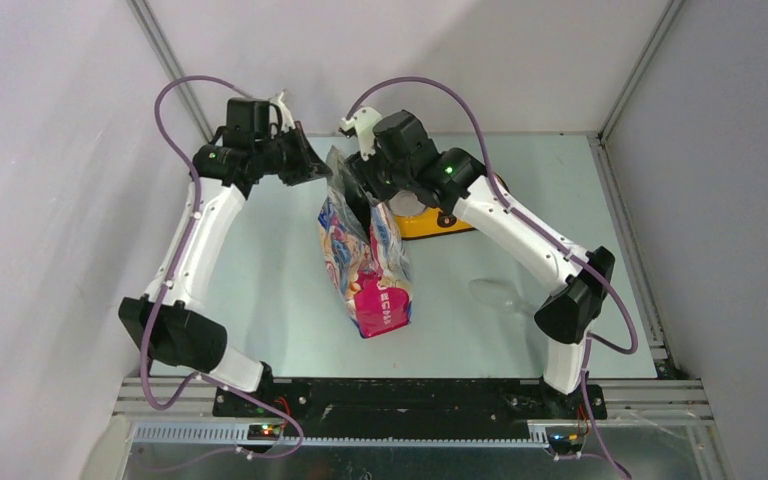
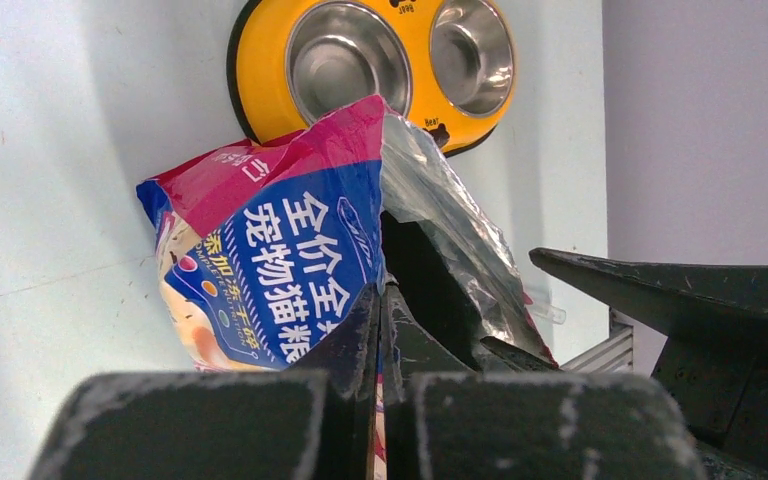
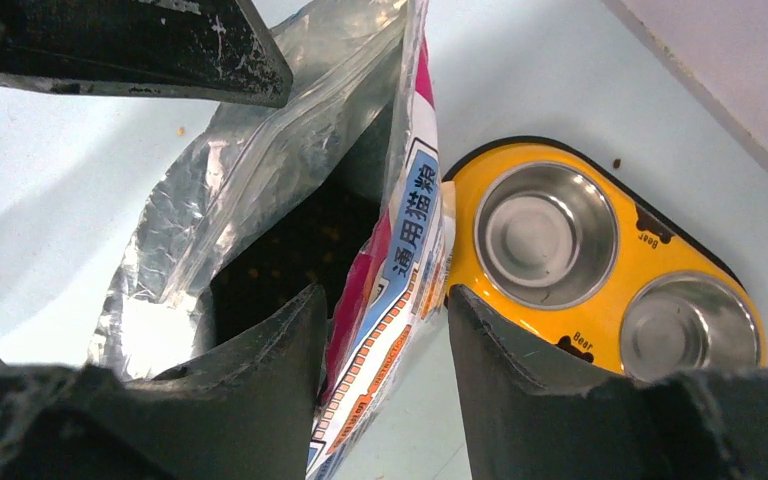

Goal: Serve the pet food

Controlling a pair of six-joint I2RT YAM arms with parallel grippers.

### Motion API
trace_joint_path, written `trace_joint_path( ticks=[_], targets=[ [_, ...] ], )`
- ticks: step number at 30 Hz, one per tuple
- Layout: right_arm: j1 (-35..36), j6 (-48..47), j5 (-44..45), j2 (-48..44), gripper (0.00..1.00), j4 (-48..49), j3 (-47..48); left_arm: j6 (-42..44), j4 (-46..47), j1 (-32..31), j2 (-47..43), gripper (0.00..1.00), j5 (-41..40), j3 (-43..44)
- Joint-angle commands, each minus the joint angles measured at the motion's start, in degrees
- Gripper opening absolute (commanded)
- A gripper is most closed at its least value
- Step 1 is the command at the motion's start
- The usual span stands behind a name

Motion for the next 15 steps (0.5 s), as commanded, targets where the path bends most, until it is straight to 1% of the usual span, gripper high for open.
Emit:
trace_joint_path(
  ticks=[1,2,3,4,5,6,7,9,11,12,13,14,15],
  targets=[
    [-0.45,1.37,-0.51,0.88,0.51,-1.42,3.05,2.95,1.65,0.48,-4.04,0.0,-0.61,-0.09],
    [-0.48,1.46,-0.66,1.02,0.51,-1.55,3.14,3.02,1.63,0.4,-4.46,0.04,-0.75,-0.53],
    [-0.5,1.69,-0.8,0.99,0.51,-1.76,3.17,2.99,1.58,0.37,-4.6,0.12,-0.92,-0.72],
    [-0.5,1.76,-1.43,0.91,0.52,-2.18,3.17,2.61,1.51,0.2,-4.99,0.32,-0.99,-1.1],
    [-0.44,3.32,-1.76,0.81,0.52,-2.52,2.98,2.3,1.48,-0.03,-5.13,0.39,-1.16,-1.23],
    [-0.34,3.98,-2.02,0.52,0.47,-3.05,2.73,1.83,1.43,-0.61,-5.36,0.48,-1.24,-1.49],
    [-0.05,5.13,-1.83,0.02,0.43,-3.21,1.81,1.6,1.27,-1.01,-5.4,0.54,-1.53,-1.6],
    [0.5,6.61,-0.78,-0.62,0.27,-3.6,0.38,1.22,0.99,-2.95,-5.32,0.59,-1.88,-2.08],
    [1.0,7.44,-0.34,-1.14,0.2,-3.63,-0.66,0.39,1.14,-5.36,-5.39,0.61,-1.74,-2.77],
    [1.34,7.49,0.05,-1.22,0.15,-3.64,-0.89,0.16,1.08,-7.12,-5.54,0.61,-2.55,-3.09],
    [1.52,7.61,0.34,-1.51,0.12,-3.6,-1.25,0.46,0.1,-8.13,-5.58,0.62,-3.96,-3.05],
    [1.76,7.62,1.12,-1.67,0.07,-3.5,-1.36,1.06,-0.63,-10.06,-5.7,0.62,-7.81,-2.68],
    [1.81,7.67,1.54,-1.84,0.02,-3.27,-1.39,1.22,-2.06,-11.22,-5.7,0.61,-9.58,-2.58]
  ],
)
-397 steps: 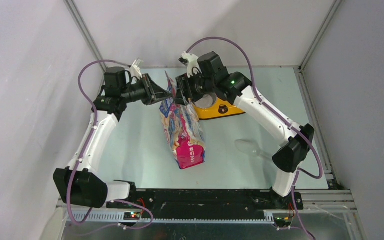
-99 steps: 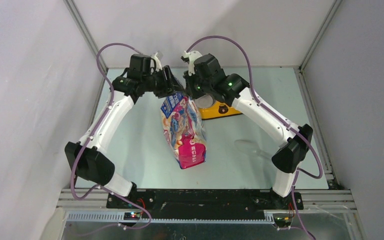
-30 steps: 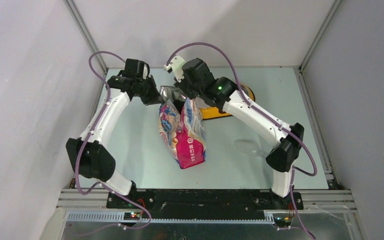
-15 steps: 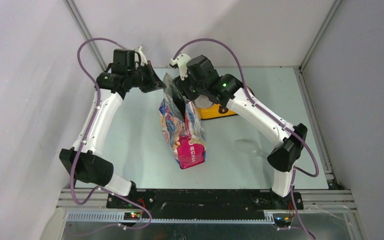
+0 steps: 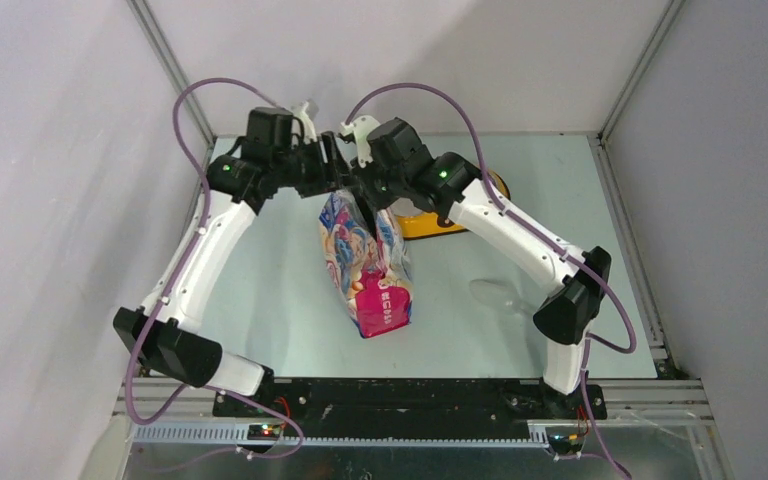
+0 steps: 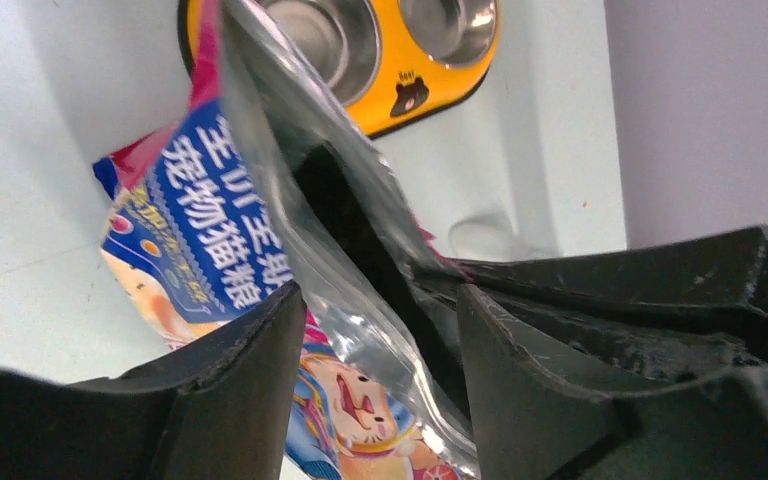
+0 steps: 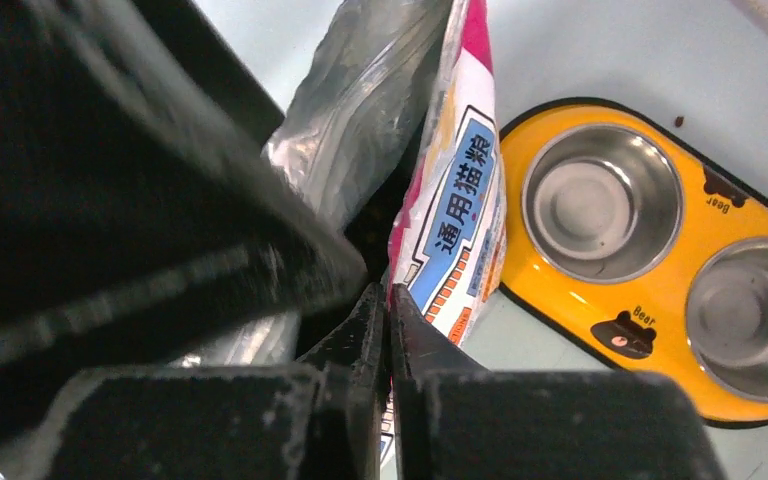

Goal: Serve the pet food

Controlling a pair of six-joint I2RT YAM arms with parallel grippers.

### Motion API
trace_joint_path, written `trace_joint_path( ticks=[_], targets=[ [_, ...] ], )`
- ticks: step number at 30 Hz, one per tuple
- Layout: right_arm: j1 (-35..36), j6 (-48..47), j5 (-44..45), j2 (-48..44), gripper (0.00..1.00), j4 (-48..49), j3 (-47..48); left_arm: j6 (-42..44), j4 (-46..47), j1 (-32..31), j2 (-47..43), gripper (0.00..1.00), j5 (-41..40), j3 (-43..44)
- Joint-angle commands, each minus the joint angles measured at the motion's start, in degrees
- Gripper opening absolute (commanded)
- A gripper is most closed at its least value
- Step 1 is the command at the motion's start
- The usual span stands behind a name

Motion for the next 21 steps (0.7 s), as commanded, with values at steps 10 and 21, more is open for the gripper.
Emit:
trace_joint_path(
  ticks=[10,21],
  targets=[
    [0.45,2.0,7.4,-3.1,0.0,0.88,-0.2,-1.77,-6.02,-5.73,-2.55,0.45,-14.18,-1.67],
    [-3.84,-4.22,5.25,-6.56,0.0,-0.62,4.41,15.68,-13.76,-0.58,-1.09,0.0,-22.81,9.79]
  ],
)
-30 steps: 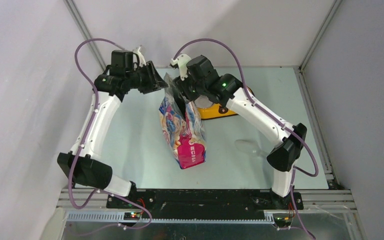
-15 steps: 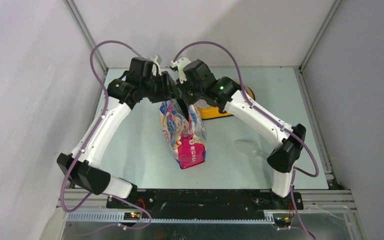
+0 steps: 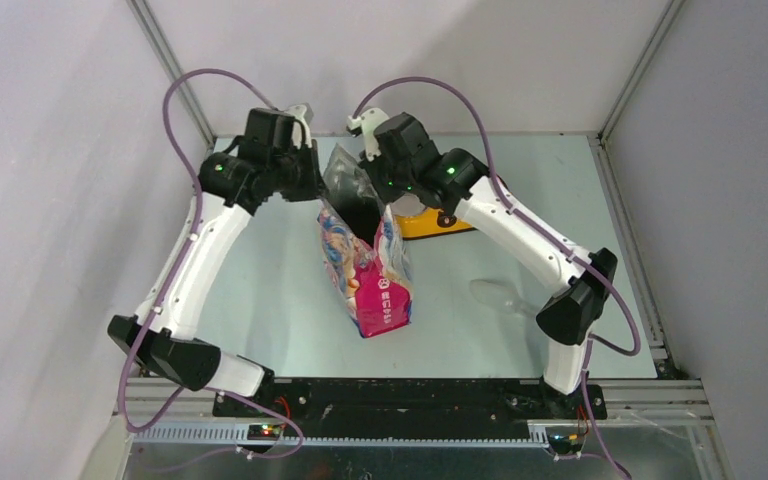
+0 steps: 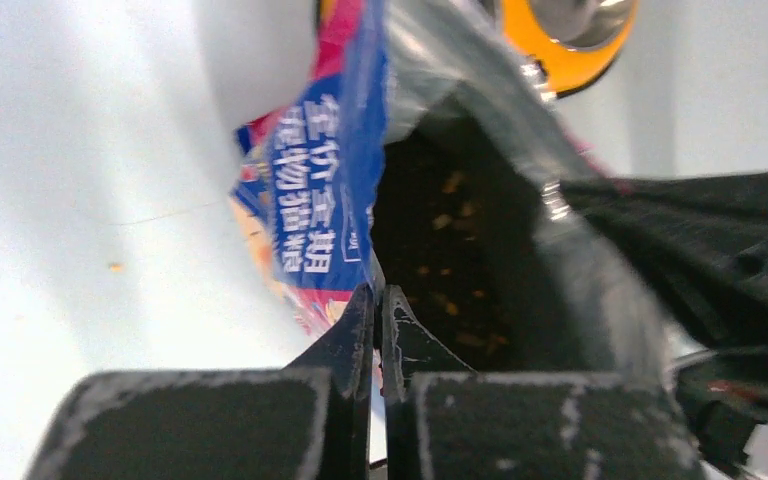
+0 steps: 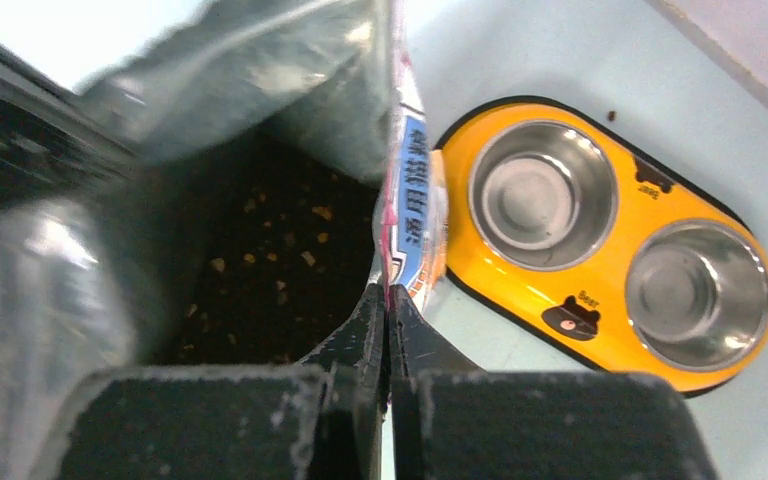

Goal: Serve the pet food

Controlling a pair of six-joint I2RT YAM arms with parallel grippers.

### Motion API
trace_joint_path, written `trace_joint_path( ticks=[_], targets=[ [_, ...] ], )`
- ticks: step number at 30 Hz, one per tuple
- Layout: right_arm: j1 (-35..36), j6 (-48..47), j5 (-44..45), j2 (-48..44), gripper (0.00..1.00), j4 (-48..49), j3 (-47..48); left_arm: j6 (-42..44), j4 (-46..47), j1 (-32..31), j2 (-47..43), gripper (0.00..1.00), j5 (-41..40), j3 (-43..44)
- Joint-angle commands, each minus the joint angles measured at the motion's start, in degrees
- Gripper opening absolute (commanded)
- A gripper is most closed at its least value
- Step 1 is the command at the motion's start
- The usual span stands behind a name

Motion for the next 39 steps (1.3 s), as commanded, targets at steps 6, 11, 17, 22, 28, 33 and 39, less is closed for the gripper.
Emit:
trace_joint_path(
  ticks=[6,11,17,22,28,33,39],
  targets=[
    [-4.45,-5.37,-2.1,-4.94,0.0,-6.92,7.27,13.5,-6.04,10.27,-2.71,0.0,-6.18,5.24],
    [-2.92,-4.15,-5.08,-3.07,0.07,-8.24,8.56,9.29,-1.95,10.19,-3.62,0.06,10.15,2.77],
    [-0.98,-3.34,-5.99,-0.97,0.47,-8.83,10.16,8.7,0.0,6.61,-3.06,0.59,10.26,1.21],
    [-0.33,-2.46,-5.48,0.28,0.5,-8.24,11.21,8.23,0.26,5.98,-1.48,0.61,5.68,1.17],
    [-1.09,-3.6,-7.28,1.59,0.59,-7.07,15.29,9.5,2.49,5.98,0.65,0.63,5.86,4.05],
    [-7.34,-4.56,-16.75,-2.82,0.69,-6.69,14.24,16.04,5.19,6.04,0.52,0.69,7.08,10.58],
    [-19.75,-4.49,-25.17,-14.24,0.78,-8.25,2.68,24.94,7.77,6.15,-2.61,0.76,5.3,12.62]
  ],
)
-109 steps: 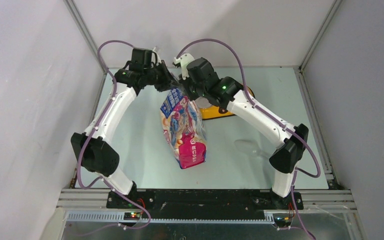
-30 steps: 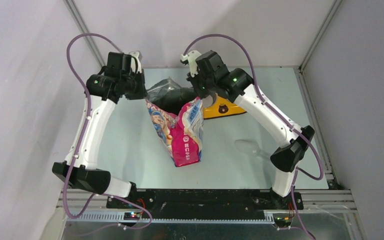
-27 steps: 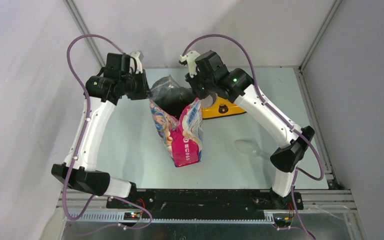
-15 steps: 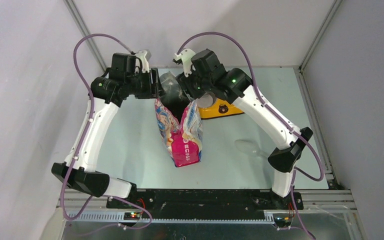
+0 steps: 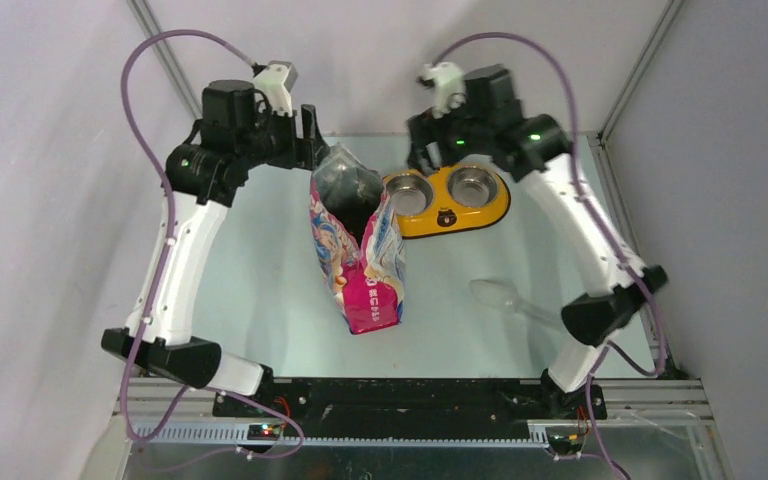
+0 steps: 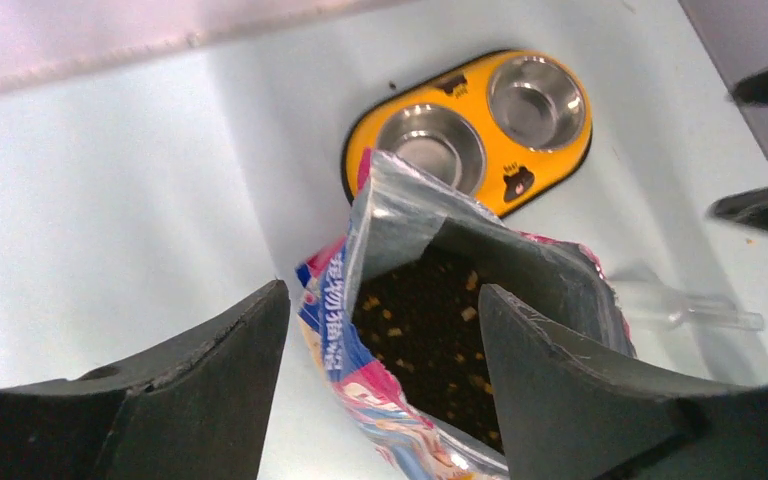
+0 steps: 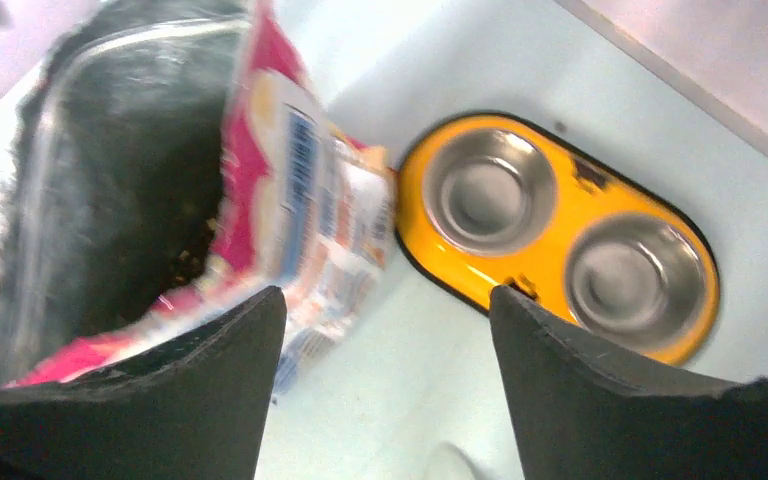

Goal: Serve the pet food

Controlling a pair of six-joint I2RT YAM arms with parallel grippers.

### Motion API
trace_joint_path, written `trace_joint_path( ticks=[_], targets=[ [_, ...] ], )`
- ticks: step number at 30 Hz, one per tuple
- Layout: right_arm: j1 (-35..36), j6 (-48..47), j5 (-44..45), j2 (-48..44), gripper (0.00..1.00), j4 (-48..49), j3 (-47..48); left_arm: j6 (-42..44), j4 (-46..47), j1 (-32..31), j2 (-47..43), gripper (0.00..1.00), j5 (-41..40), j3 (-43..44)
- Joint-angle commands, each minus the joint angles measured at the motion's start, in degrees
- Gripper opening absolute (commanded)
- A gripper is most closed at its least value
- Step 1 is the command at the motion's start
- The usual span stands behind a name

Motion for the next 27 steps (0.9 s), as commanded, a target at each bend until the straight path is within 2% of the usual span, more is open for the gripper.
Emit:
trace_joint_path(
  ticks=[1,2,3,4,6,8,11,14,17,21,24,27],
  targets=[
    [-10.92,-0.8,-11.26,-12.34,0.91,-0.62,-8.2,10.07,3.34,0.08,-4.75,0.8,-0.76,2.34],
    [-12.85,-0.7,-12.63,-15.26,0.95,-0.85,-12.92,10.61,3.0,0.08,-5.23,0.85,-0.79,1.91],
    [-16.83,-0.17,-14.07,-16.75,0.98,-1.16,-15.19,10.76,2.78,0.08,-6.33,0.96,-1.54,1.47],
    [-18.66,0.42,-14.21,-19.35,0.99,-1.65,-19.57,10.47,1.92,0.08,-6.81,0.98,-2.32,0.69],
    [-23.09,2.71,-11.47,-22.05,1.0,-4.96,-24.96,8.92,-0.06,0.06,-8.03,0.99,-6.28,-0.63],
    [-25.64,0.87,-10.34,-25.17,1.0,-8.36,-32.28,9.2,-1.97,0.07,-9.23,1.0,-8.66,-2.4],
    [-26.73,-5.71,-11.59,-34.0,1.0,-7.36,-42.8,10.25,-2.67,0.07,-11.77,1.0,-8.66,-5.62],
    [-26.76,-9.49,-10.33,-39.29,1.0,-6.77,-51.89,9.23,-2.21,0.15,-13.92,1.0,-4.88,-9.37],
    [-27.51,-12.7,-7.86,-42.81,1.0,-7.17,-57.11,7.95,-2.06,0.16,-14.52,1.0,-3.24,-11.3],
    [-28.18,-19.58,-11.8,-43.38,1.0,-11.48,-60.42,7.3,-2.05,0.17,-14.47,1.0,-2.34,-11.53],
    [-28.16,-25.44,-14.68,-43.04,0.99,-13.98,-61.96,7.7,-3.68,0.17,-13.9,1.0,2.3,-11.09],
    [-28.49,-29.84,-12.53,-43.44,1.0,-12.53,-64.55,7.37,-3.69,0.17,-14.26,1.0,2.74,-12.09]
  ],
)
